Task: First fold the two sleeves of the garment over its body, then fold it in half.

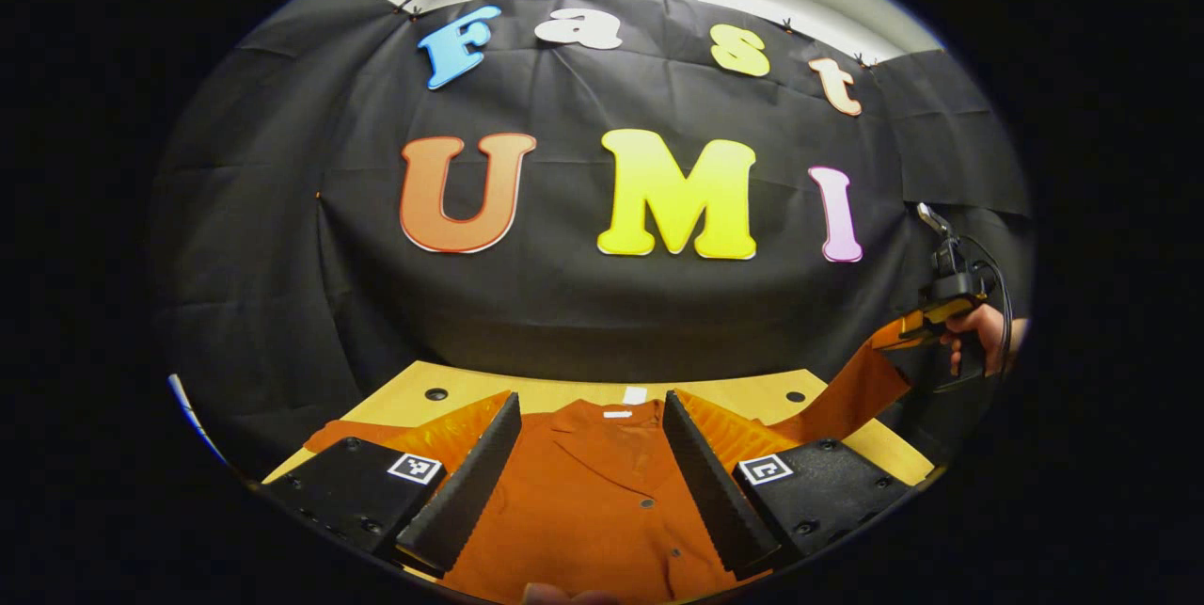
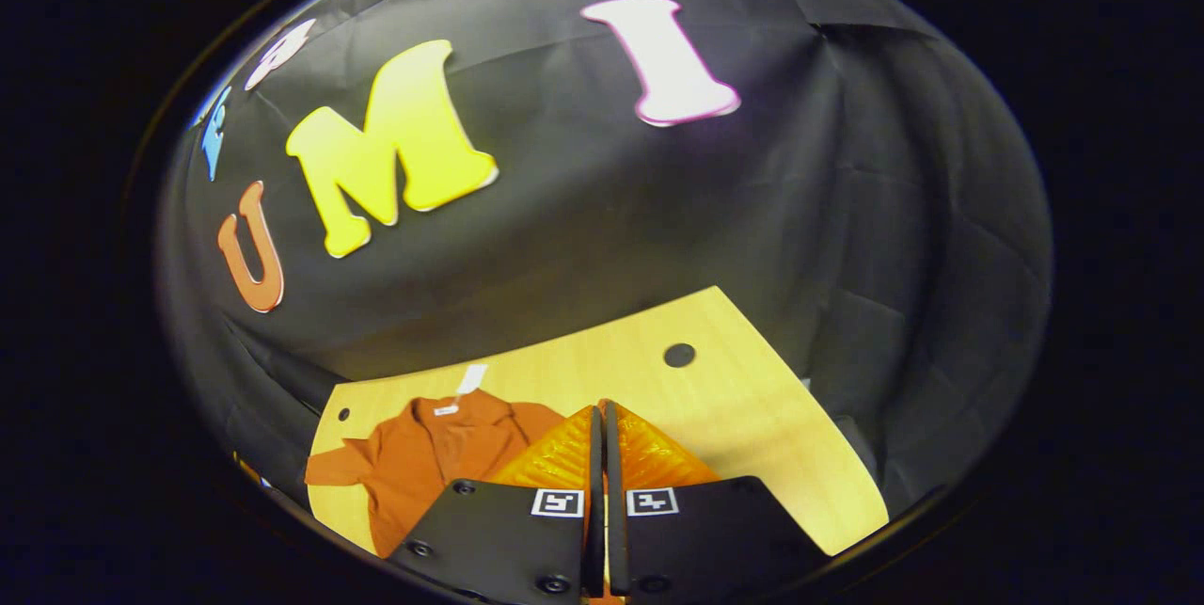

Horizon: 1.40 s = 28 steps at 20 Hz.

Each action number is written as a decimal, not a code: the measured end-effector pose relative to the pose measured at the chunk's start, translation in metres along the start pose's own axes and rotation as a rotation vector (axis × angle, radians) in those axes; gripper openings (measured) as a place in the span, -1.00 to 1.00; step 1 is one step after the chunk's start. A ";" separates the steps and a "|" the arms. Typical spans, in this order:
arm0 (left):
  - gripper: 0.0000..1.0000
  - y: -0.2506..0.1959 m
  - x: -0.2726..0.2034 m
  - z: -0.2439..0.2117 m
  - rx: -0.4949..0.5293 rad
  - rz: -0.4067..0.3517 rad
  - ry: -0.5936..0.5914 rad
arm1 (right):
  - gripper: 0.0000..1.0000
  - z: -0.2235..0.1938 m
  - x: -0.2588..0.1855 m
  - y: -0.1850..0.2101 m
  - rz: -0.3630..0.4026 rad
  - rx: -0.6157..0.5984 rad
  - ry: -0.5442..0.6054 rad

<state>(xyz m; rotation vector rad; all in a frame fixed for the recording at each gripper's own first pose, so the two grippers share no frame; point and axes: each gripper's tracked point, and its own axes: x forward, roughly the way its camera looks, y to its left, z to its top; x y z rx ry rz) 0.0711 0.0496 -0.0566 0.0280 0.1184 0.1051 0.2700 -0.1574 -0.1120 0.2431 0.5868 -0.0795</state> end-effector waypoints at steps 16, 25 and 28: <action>0.96 0.193 -0.047 -0.010 -0.069 0.212 0.006 | -0.96 -0.158 0.108 0.348 0.288 -0.162 0.270; 0.96 0.251 -0.078 -0.030 -0.107 0.373 0.049 | -0.96 -0.300 0.201 0.413 0.325 -0.325 0.437; 0.96 0.261 -0.078 -0.032 -0.111 0.398 0.044 | -0.82 -0.314 0.201 0.430 0.373 -0.317 0.454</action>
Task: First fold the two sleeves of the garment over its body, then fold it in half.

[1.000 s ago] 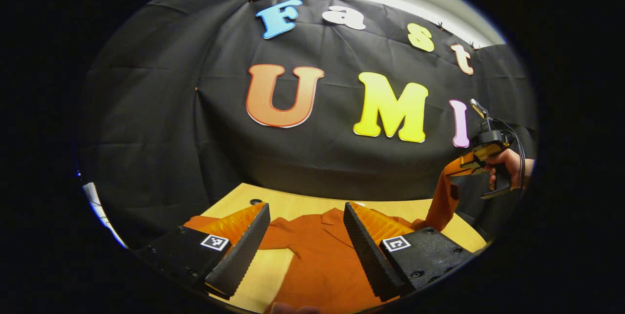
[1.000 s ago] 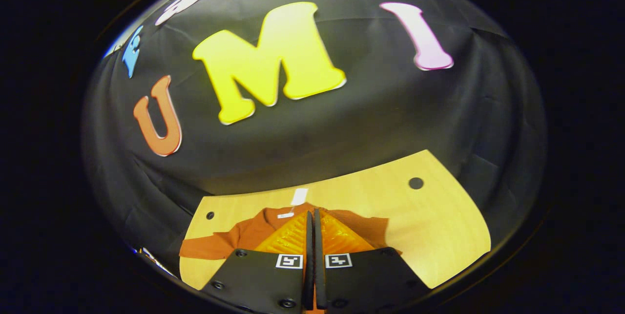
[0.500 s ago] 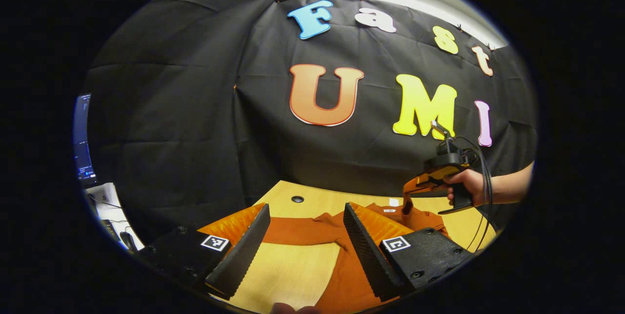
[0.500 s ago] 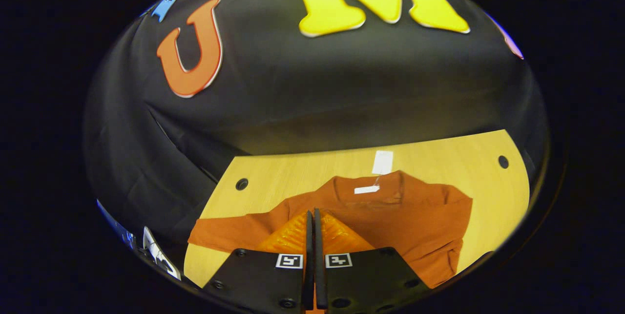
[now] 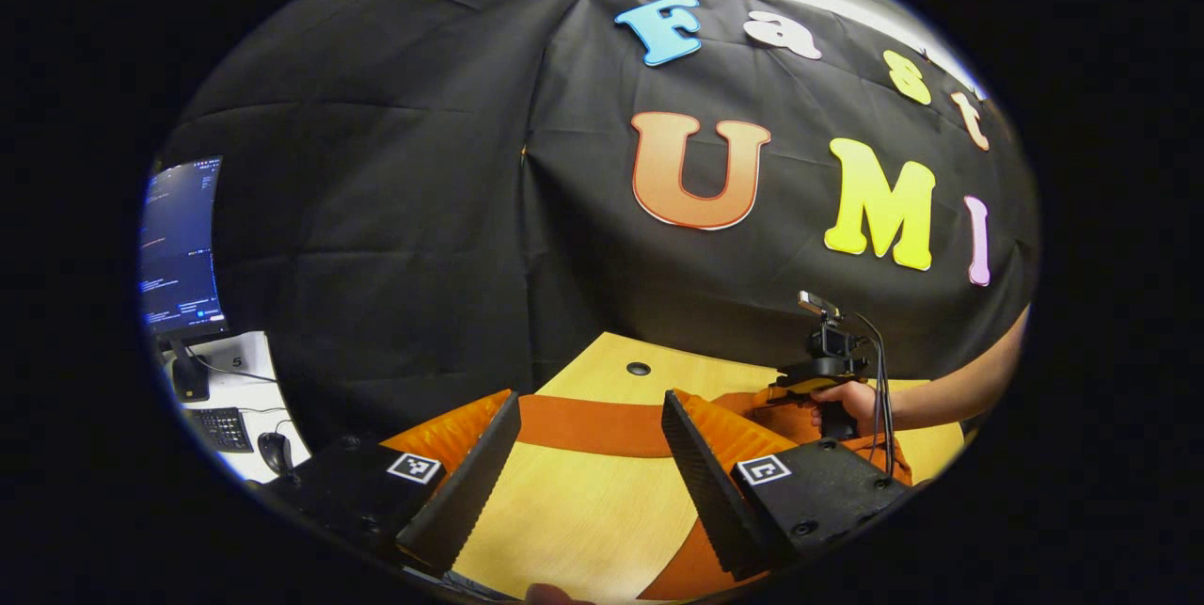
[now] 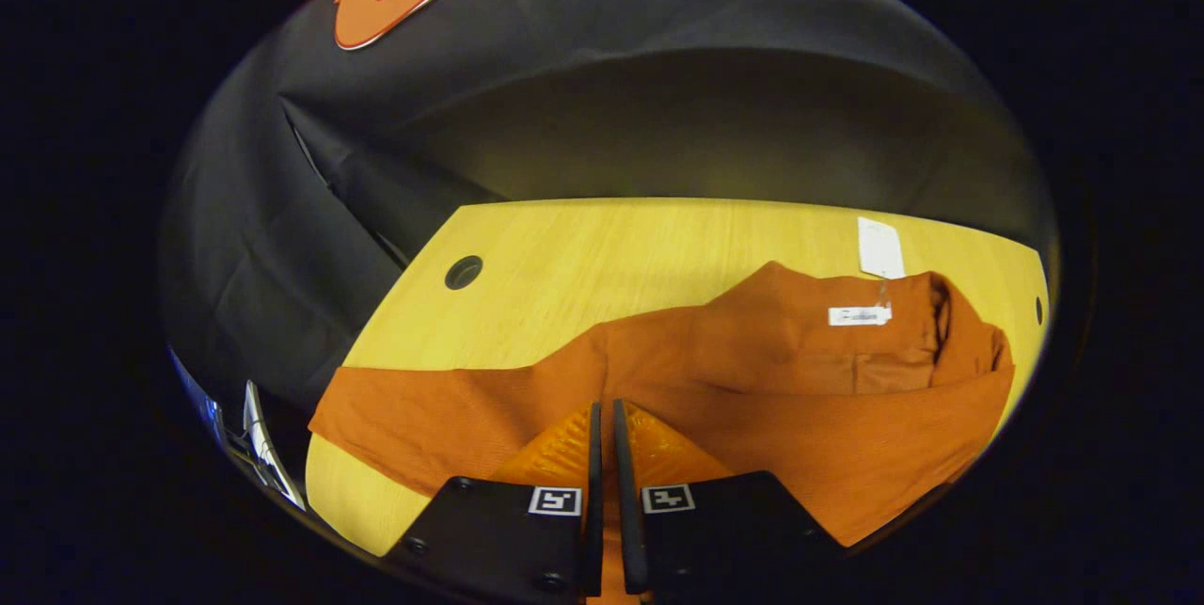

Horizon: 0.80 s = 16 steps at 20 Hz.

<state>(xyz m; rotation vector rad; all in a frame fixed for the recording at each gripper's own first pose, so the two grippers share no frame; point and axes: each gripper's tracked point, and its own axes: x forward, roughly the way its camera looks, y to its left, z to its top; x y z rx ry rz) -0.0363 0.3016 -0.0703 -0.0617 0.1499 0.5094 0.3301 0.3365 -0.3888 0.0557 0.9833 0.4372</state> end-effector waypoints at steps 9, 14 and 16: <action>0.96 0.033 0.076 -0.006 -0.090 -0.075 0.000 | 0.41 0.008 -0.131 0.032 0.140 -0.048 -0.084; 0.96 0.080 0.157 -0.047 -0.226 -0.097 0.102 | 0.39 -0.020 -0.265 0.010 0.180 -0.089 -0.156; 0.96 0.090 0.190 -0.074 -0.275 -0.127 0.184 | 0.39 -0.039 -0.311 -0.011 0.155 -0.075 -0.171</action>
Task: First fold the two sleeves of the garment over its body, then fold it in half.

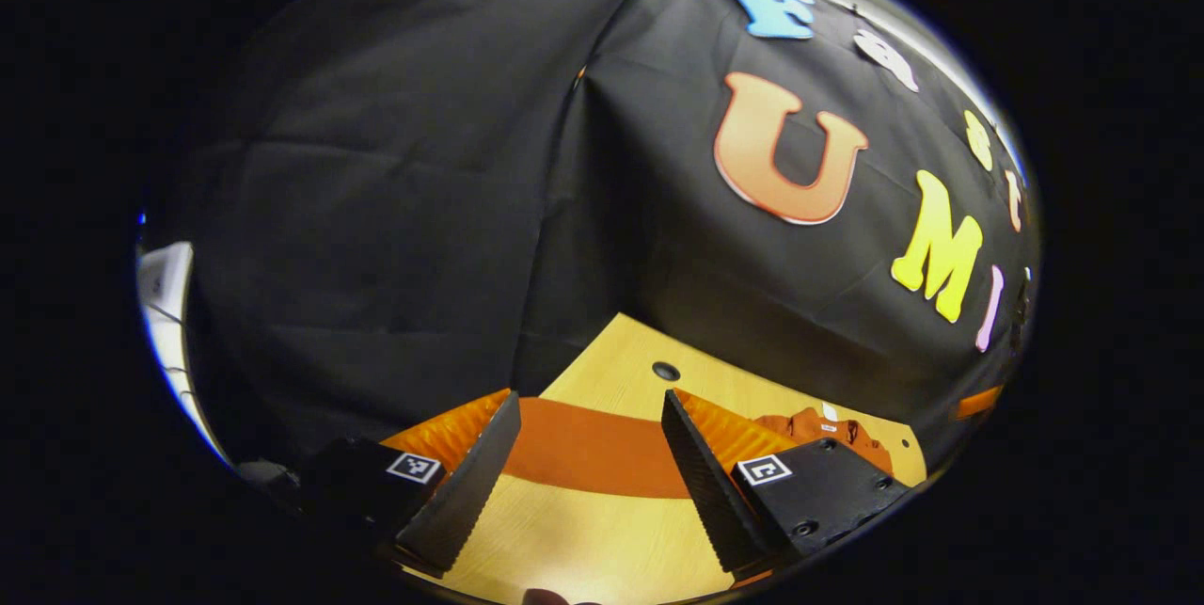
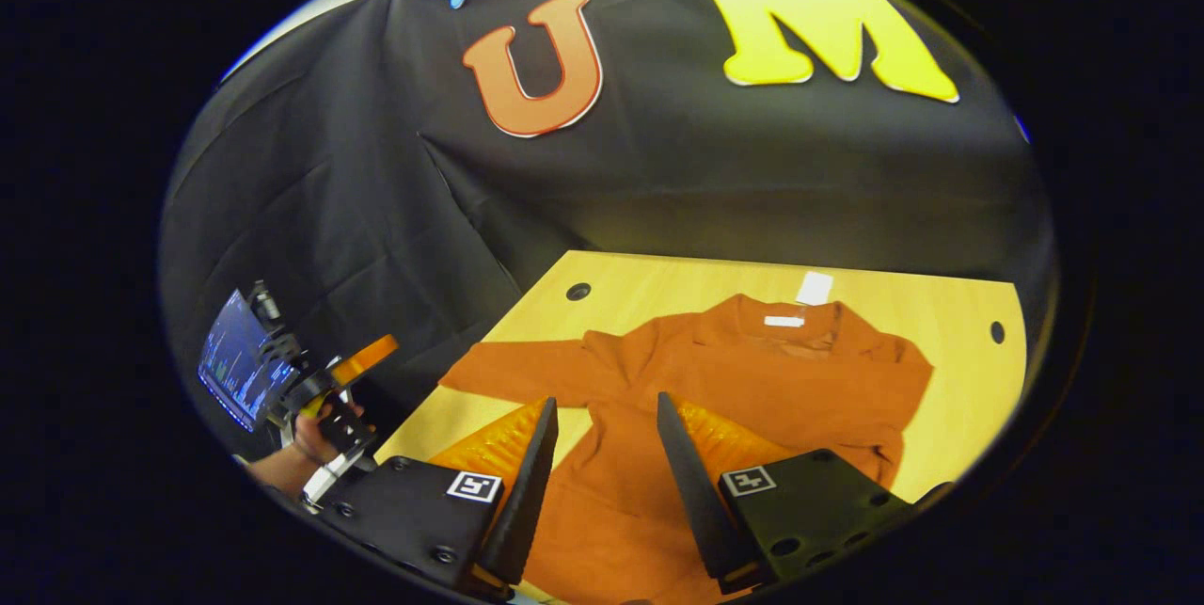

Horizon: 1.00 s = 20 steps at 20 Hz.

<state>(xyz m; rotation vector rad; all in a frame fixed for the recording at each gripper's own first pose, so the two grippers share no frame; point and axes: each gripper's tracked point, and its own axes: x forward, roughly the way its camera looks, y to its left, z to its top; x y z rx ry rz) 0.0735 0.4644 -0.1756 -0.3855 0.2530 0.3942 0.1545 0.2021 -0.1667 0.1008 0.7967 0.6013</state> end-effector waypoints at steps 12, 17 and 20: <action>0.98 0.081 0.124 -0.093 -0.169 -0.021 0.359 | 0.40 -0.055 -0.124 -0.080 -0.229 0.204 -0.011; 0.96 0.065 0.141 -0.096 -0.290 -0.069 0.399 | 0.40 -0.061 -0.123 -0.074 -0.230 0.171 0.018; 0.46 0.062 0.142 -0.088 -0.301 -0.057 0.386 | 0.40 -0.060 -0.122 -0.072 -0.225 0.188 0.012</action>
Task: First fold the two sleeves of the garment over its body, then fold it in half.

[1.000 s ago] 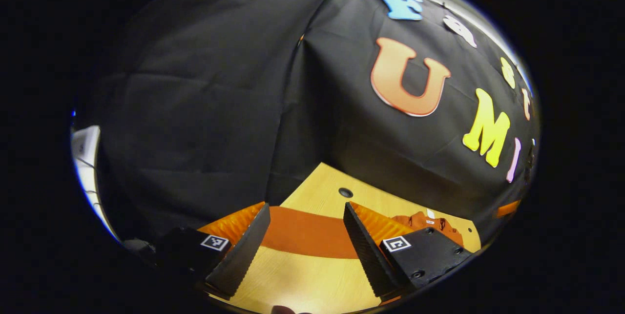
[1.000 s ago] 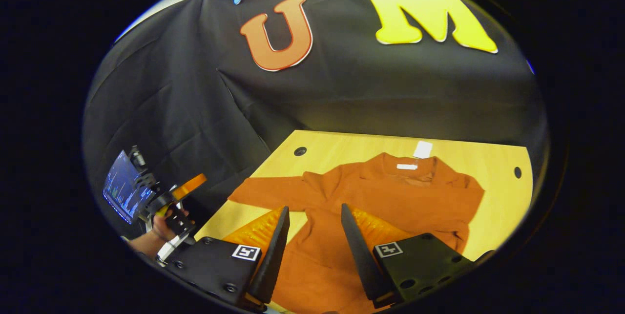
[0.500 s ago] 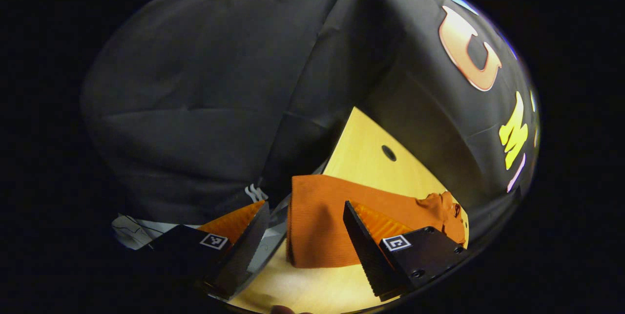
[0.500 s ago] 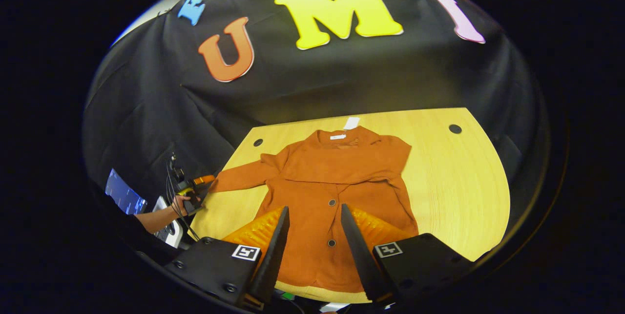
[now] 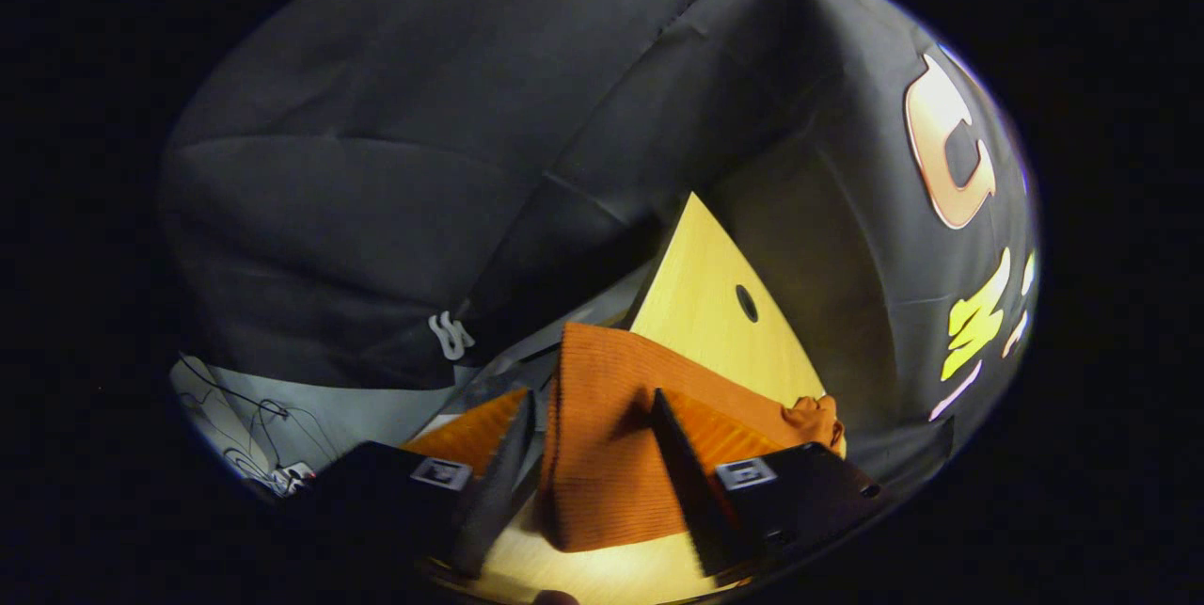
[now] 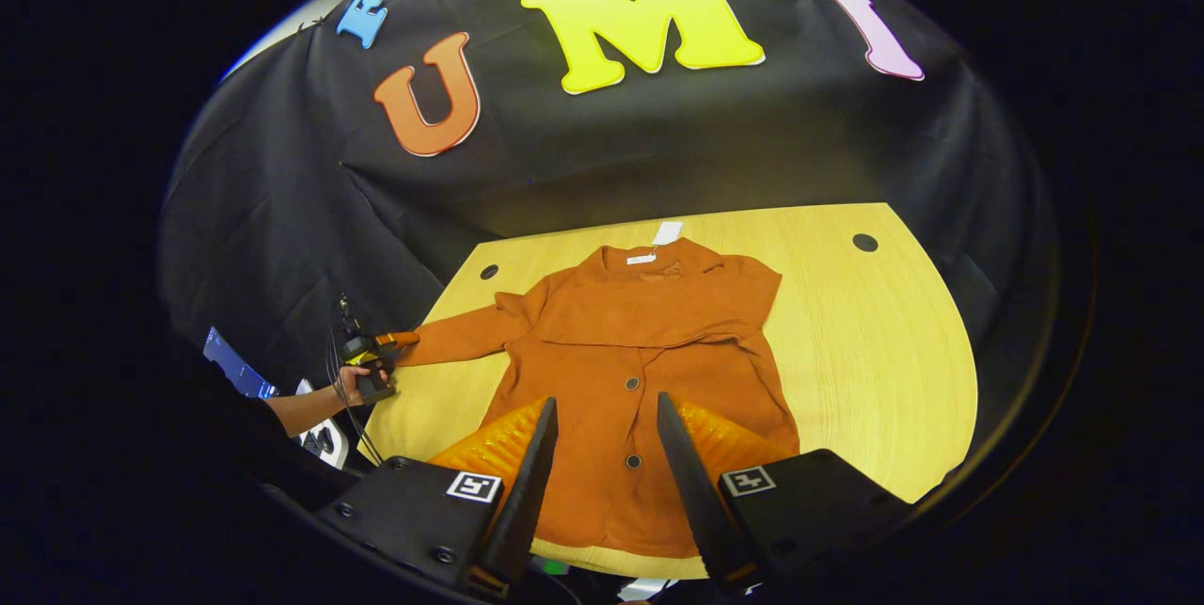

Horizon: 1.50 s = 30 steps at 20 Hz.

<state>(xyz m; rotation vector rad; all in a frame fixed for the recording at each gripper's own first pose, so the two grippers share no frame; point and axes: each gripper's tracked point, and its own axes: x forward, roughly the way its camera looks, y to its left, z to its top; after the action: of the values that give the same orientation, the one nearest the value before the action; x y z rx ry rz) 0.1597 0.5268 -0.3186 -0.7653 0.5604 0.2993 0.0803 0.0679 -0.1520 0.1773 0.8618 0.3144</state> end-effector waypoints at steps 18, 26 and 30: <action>-0.94 -0.170 -0.074 0.037 0.135 -0.147 -0.199 | 0.40 -0.014 -0.029 -0.014 0.087 0.033 -0.067; -0.95 -0.373 -0.111 -0.007 0.263 -0.282 -0.256 | 0.40 0.019 -0.063 -0.061 0.155 0.101 -0.171; -0.95 -0.467 -0.097 -0.077 0.405 -0.340 -0.198 | 0.39 0.029 -0.096 -0.108 0.137 0.161 -0.239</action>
<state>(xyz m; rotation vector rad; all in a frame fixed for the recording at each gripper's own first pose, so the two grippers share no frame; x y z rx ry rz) 0.2625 0.1439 -0.0419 -0.4206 0.2814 -0.0557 0.0656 -0.0671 -0.0953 0.4166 0.6390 0.3444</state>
